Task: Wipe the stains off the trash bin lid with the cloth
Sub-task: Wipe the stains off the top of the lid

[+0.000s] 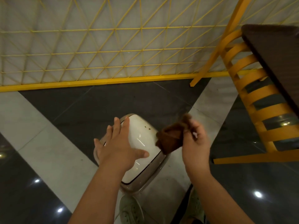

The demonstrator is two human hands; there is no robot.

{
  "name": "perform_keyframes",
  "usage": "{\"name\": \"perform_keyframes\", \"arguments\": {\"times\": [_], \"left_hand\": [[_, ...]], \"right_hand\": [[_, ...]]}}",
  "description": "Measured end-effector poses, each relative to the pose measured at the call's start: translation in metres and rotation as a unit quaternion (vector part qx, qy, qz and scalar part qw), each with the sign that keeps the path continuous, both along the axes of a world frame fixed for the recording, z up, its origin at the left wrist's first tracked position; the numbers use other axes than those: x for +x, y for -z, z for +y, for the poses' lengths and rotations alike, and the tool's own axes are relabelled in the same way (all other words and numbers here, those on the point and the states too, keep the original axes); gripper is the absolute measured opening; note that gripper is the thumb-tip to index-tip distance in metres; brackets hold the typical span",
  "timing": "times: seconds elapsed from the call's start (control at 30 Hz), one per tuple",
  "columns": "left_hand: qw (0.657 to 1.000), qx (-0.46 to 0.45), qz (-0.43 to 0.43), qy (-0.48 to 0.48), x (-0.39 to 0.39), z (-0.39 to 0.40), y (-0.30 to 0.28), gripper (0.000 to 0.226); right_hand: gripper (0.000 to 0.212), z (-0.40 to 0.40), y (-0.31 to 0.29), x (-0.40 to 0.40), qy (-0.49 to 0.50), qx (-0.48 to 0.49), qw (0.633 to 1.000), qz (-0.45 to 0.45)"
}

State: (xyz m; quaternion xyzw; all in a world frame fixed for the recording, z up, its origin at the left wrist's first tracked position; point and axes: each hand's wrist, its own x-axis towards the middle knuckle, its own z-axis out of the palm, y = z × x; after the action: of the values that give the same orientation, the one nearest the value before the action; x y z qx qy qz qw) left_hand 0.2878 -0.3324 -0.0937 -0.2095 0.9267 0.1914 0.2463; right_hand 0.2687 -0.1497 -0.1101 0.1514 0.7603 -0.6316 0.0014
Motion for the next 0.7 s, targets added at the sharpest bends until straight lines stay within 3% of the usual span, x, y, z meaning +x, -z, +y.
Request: {"name": "perform_keyframes", "arguments": {"times": [0.1,0.2,0.3,0.37,0.5,0.7], "left_hand": [[1.0,-0.001,0.002,0.003,0.001,-0.001,0.0,0.122],[1.0,-0.004,-0.006,0.006,0.001,-0.002,-0.001,0.122],[1.0,-0.006,-0.009,0.006,-0.001,0.0,-0.001,0.122],[1.0,-0.006,-0.009,0.005,-0.001,0.001,-0.002,0.122],[1.0,-0.004,-0.009,0.001,-0.001,0.002,-0.004,0.121],[1.0,-0.007,-0.005,0.003,0.0,0.0,-0.003,0.124]], "right_hand": [[0.043,0.003,0.019,0.023,-0.128,0.162,0.978,-0.012],[0.034,0.011,0.02,0.036,-0.195,0.174,0.965,-0.023],[0.047,0.011,0.015,0.037,-0.248,0.23,0.941,0.014],[0.041,0.006,0.013,0.023,-0.253,0.233,0.939,0.024],[0.032,-0.002,0.018,-0.007,-0.202,0.19,0.959,-0.065],[0.04,-0.009,0.006,0.028,-0.238,0.254,0.936,0.042]]}}
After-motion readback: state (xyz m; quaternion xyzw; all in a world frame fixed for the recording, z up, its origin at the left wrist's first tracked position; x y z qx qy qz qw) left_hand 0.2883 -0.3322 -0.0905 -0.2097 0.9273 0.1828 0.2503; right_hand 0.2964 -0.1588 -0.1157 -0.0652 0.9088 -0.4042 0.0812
